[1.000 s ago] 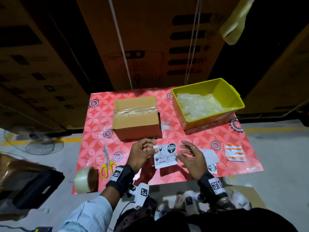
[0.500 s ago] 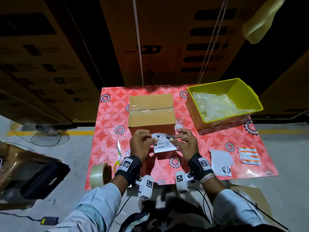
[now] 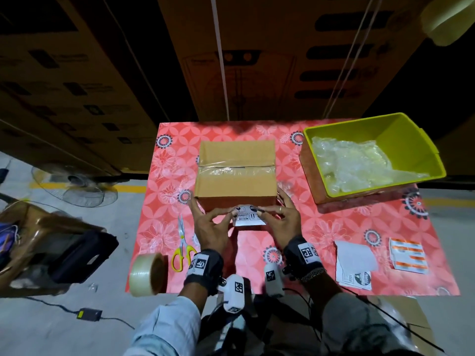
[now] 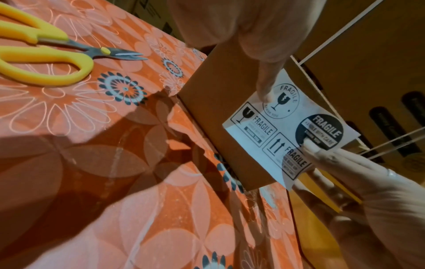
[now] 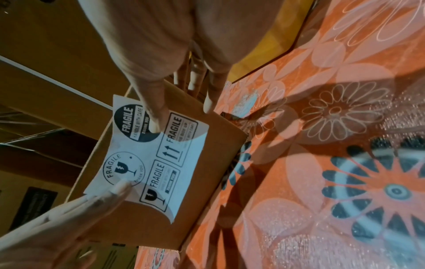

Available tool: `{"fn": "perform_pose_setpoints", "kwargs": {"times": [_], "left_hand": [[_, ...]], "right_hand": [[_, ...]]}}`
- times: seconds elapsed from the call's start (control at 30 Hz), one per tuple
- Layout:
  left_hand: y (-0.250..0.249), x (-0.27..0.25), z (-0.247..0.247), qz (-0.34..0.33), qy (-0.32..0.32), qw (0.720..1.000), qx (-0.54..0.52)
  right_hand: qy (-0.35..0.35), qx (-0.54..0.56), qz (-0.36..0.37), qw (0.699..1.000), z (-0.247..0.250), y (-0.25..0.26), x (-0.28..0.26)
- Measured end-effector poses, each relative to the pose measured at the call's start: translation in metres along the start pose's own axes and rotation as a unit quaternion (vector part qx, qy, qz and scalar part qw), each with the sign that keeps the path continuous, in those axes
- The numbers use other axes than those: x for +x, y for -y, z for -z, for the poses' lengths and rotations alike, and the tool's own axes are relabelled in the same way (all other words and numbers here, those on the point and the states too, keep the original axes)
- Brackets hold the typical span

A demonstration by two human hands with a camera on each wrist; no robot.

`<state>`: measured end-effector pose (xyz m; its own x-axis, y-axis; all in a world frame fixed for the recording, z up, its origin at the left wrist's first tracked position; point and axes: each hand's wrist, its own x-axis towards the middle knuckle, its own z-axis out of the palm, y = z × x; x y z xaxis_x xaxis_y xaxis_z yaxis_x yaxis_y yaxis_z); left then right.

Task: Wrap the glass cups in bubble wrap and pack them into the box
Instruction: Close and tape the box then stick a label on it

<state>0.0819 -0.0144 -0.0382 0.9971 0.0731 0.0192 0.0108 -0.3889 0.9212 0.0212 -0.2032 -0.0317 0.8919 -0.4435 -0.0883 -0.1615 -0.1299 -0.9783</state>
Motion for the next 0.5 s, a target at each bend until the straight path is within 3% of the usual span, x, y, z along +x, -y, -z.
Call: {"fn": "perform_pose_setpoints", "kwargs": {"times": [0.2, 0.5], "left_hand": [[-0.009, 0.005, -0.003, -0.024, 0.004, 1.0, 0.004], [-0.013, 0.024, -0.018, 0.026, -0.028, 0.999, 0.01]], "right_hand": [[-0.002, 0.011, 0.012, 1.0, -0.003, -0.014, 0.015], [-0.07, 0.01, -0.035, 0.997, -0.016, -0.012, 0.031]]}}
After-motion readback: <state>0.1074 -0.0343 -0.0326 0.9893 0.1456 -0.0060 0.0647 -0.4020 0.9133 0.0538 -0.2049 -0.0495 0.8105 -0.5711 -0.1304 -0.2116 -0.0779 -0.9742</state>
